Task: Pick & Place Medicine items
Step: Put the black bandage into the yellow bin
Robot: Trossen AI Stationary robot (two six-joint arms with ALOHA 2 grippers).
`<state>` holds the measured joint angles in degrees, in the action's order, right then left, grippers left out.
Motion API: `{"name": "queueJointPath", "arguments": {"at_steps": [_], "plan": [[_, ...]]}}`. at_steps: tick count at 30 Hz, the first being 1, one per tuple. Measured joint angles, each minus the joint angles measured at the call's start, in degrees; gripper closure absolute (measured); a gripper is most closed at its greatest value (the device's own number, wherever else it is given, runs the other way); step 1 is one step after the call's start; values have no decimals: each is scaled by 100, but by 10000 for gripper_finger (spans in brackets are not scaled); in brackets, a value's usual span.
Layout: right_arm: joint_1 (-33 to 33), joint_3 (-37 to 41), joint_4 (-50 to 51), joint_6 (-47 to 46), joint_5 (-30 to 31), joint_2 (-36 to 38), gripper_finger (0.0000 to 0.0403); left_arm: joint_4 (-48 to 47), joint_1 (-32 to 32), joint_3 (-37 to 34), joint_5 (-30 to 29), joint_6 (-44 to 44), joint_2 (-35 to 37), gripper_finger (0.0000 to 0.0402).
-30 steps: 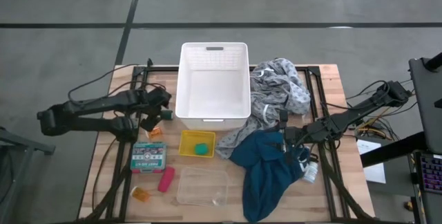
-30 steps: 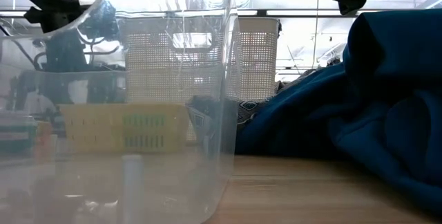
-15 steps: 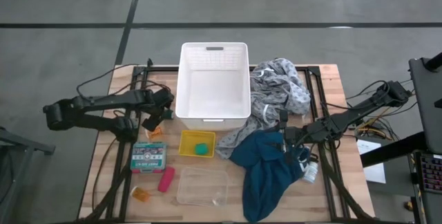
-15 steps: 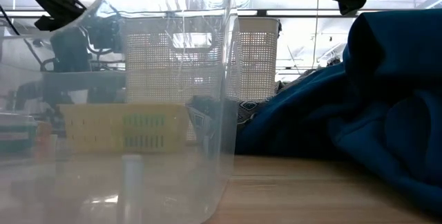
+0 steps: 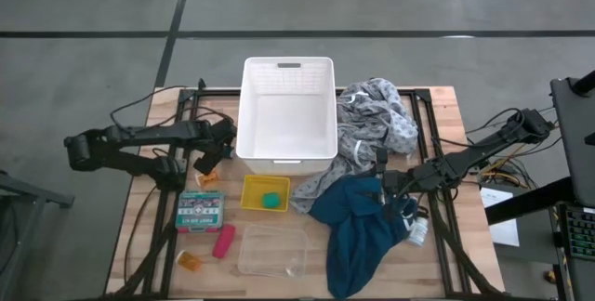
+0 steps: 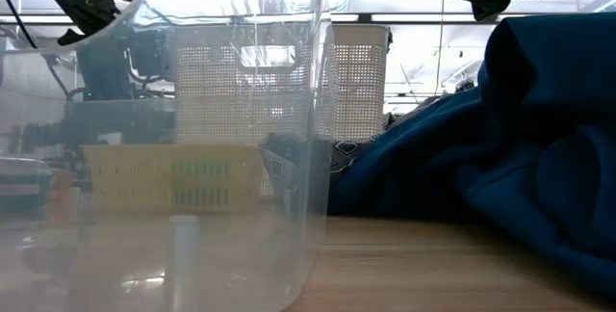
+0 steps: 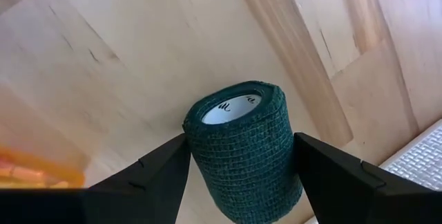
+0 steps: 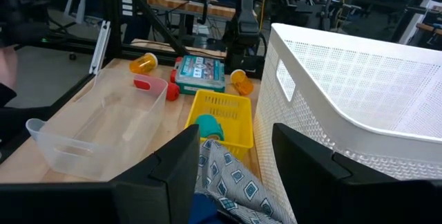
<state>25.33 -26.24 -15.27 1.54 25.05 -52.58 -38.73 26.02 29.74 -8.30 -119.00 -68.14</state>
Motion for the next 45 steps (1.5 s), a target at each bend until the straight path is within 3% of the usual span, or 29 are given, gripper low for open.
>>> {"name": "queueJointPath", "arguments": {"at_steps": [11,19,28,38,45], "plan": [[-1,0,0,0,-1,0,223,64,34,2,-114,7,-178,159],[0,0,0,0,-1,-1,225,62,35,2,-117,133,-168,189],[-1,0,0,0,-1,-2,225,-68,39,145,-116,868,-142,187],[1,0,0,0,0,0,225,-705,38,455,-117,1724,659,189],[1,0,0,0,0,-1,225,-1429,33,684,-113,2903,1570,189]]}}
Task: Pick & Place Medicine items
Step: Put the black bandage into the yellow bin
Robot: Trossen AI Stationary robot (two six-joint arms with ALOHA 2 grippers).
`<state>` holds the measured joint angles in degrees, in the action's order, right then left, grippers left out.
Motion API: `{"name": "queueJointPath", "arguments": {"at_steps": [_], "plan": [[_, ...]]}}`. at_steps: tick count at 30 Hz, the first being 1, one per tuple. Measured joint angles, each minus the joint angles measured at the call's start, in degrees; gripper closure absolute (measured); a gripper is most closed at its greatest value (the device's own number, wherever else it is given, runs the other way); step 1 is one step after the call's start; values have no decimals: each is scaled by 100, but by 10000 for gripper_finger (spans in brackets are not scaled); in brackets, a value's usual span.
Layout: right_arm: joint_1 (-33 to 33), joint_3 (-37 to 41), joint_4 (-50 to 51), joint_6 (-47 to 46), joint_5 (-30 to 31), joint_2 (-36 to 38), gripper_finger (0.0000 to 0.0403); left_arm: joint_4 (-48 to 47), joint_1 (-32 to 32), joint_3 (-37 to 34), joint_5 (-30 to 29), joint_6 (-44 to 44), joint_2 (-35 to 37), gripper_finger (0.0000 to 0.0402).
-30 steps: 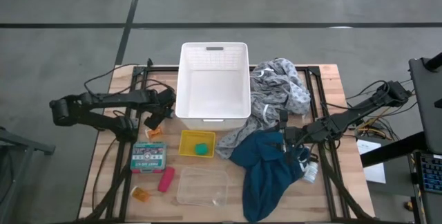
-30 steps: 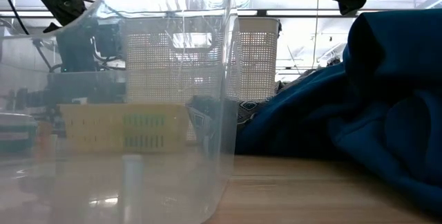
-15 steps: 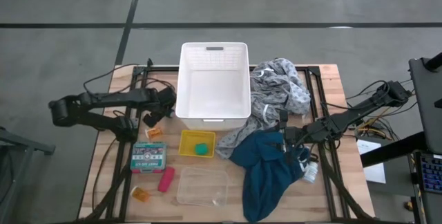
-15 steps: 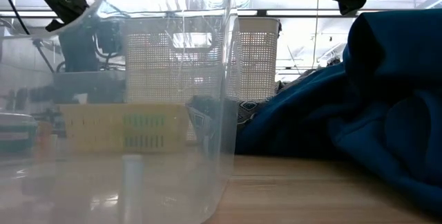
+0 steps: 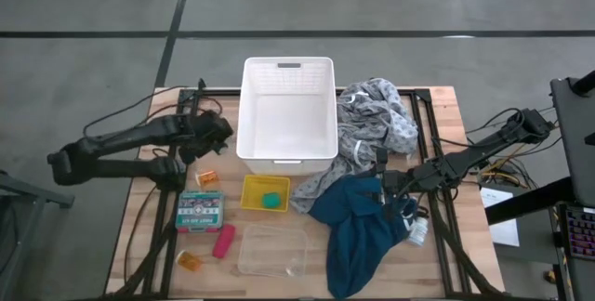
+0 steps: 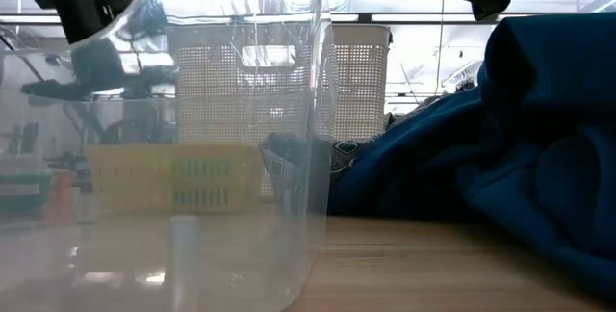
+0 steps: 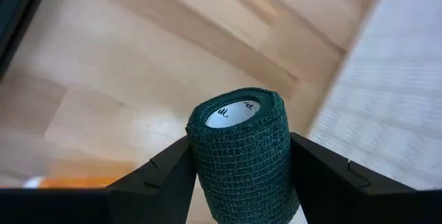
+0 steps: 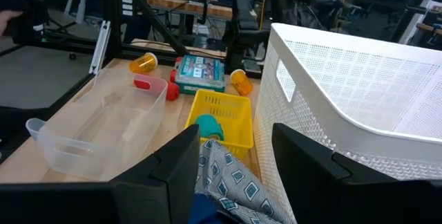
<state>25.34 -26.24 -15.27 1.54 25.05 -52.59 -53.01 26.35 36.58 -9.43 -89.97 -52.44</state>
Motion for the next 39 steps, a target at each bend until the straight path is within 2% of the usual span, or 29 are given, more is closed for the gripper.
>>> {"name": "queueJointPath", "arguments": {"at_steps": [4,7,13,19,28,32,35,39], "plan": [[-2,0,0,0,-1,-1,223,-5,-104,24,45,1140,508,190],[-2,0,0,0,-1,1,223,-66,-305,24,80,1610,840,189],[0,0,0,0,-1,-1,225,-239,-991,20,87,1920,1294,192],[-1,0,0,0,1,1,222,-203,-2064,17,-106,1812,1399,190],[0,0,0,0,0,1,223,10,-4255,17,-1376,1150,1394,188],[-1,0,0,0,1,1,223,142,-5223,15,-2133,814,1370,188],[-2,0,0,0,-1,1,225,280,-5831,15,-2645,673,1208,188],[-2,0,0,0,1,-1,223,618,-6329,15,-2984,656,753,188]]}}
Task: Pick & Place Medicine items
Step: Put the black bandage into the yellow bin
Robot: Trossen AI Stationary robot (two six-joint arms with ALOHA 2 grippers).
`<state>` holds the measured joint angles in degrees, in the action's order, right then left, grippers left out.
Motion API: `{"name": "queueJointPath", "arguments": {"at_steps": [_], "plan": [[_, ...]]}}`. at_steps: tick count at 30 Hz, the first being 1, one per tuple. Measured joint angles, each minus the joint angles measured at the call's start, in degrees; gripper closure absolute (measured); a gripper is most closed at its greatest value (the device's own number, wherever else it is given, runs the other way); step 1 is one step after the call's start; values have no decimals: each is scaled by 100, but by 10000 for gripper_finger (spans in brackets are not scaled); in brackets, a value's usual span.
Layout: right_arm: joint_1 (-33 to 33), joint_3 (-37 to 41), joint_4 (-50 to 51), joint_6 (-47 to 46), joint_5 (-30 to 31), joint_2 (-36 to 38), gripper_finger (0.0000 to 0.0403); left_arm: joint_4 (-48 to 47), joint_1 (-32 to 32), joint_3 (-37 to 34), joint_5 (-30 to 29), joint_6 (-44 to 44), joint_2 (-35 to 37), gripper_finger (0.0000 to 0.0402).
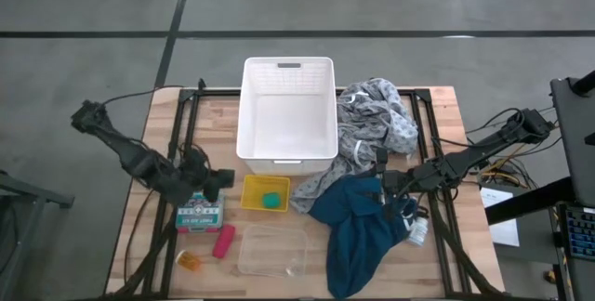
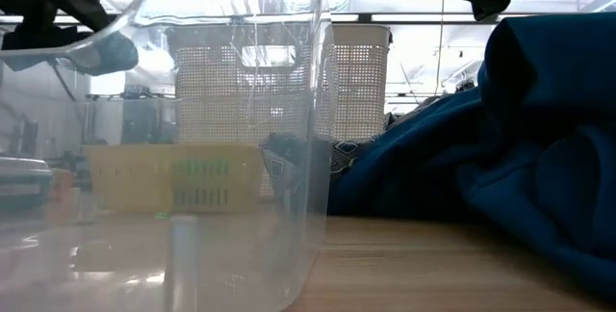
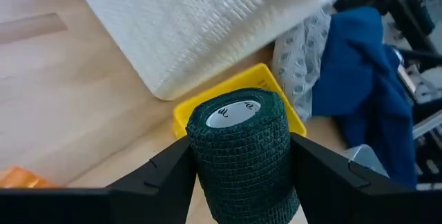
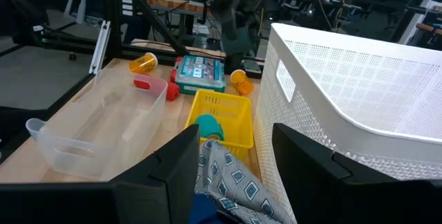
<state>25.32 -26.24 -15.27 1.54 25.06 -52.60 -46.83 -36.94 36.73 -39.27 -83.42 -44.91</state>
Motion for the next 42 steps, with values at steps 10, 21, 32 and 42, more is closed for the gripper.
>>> {"name": "queueJointPath", "arguments": {"at_steps": [10,21,32,42], "plan": [[1,0,0,0,0,2,223,449,-121,7,138,-1167,-1127,188],[0,0,0,0,-2,0,227,1104,-38,11,274,-1941,-1741,187],[1,0,0,0,-2,0,225,1830,370,13,333,-1728,-2116,187],[2,0,0,0,-2,2,225,2386,797,13,674,-1250,-2437,187]]}}
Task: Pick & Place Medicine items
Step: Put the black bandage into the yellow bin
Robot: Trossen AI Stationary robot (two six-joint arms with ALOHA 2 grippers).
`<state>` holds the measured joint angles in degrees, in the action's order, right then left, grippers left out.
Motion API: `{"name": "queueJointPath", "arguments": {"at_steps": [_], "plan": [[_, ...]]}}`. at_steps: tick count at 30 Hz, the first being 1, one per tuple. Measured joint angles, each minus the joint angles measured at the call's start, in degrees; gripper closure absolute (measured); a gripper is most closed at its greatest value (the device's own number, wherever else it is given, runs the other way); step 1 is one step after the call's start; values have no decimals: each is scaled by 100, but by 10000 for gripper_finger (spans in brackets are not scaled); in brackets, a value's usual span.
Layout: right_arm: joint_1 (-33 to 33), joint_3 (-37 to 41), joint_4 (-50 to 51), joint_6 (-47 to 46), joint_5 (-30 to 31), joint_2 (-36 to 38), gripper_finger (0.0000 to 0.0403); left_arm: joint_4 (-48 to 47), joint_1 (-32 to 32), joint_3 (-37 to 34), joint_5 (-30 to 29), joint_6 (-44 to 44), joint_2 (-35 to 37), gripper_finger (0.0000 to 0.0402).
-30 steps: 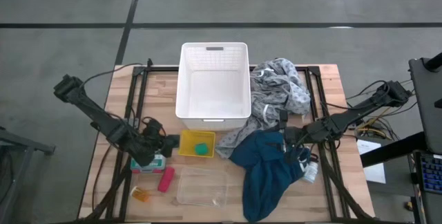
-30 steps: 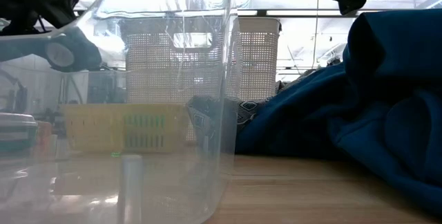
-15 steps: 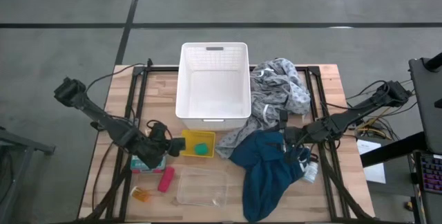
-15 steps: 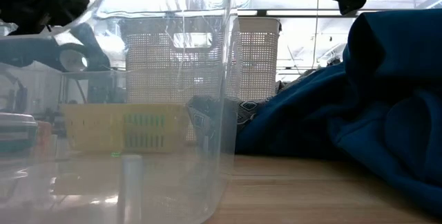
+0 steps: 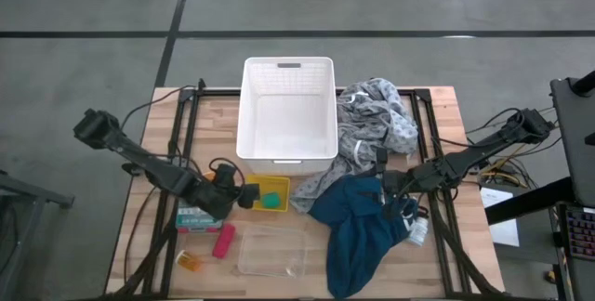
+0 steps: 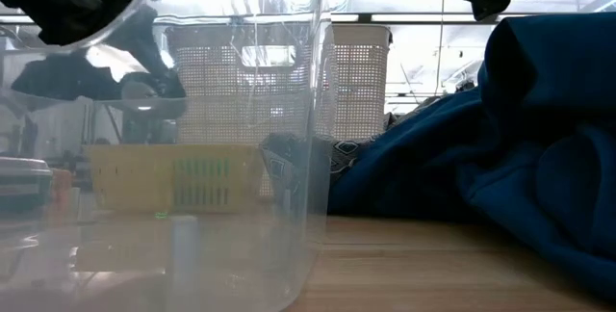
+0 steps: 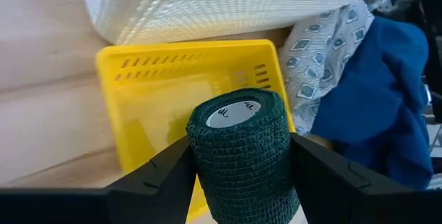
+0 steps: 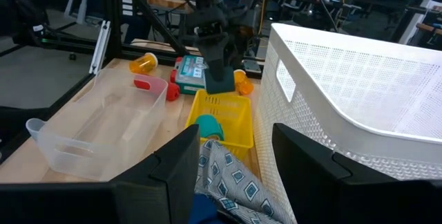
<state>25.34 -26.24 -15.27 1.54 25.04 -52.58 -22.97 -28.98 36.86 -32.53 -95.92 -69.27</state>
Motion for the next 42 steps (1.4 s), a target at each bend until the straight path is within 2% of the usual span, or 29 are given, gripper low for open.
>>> {"name": "queueJointPath", "arguments": {"at_steps": [8,16,21,42], "plan": [[-2,0,0,0,1,0,223,170,145,0,88,158,-299,187],[0,0,0,0,2,0,222,215,164,-2,550,-45,-555,187],[0,0,0,0,2,0,225,204,182,0,558,-42,-557,185],[-1,0,0,0,2,0,225,6,228,-2,535,-317,-556,117]]}}
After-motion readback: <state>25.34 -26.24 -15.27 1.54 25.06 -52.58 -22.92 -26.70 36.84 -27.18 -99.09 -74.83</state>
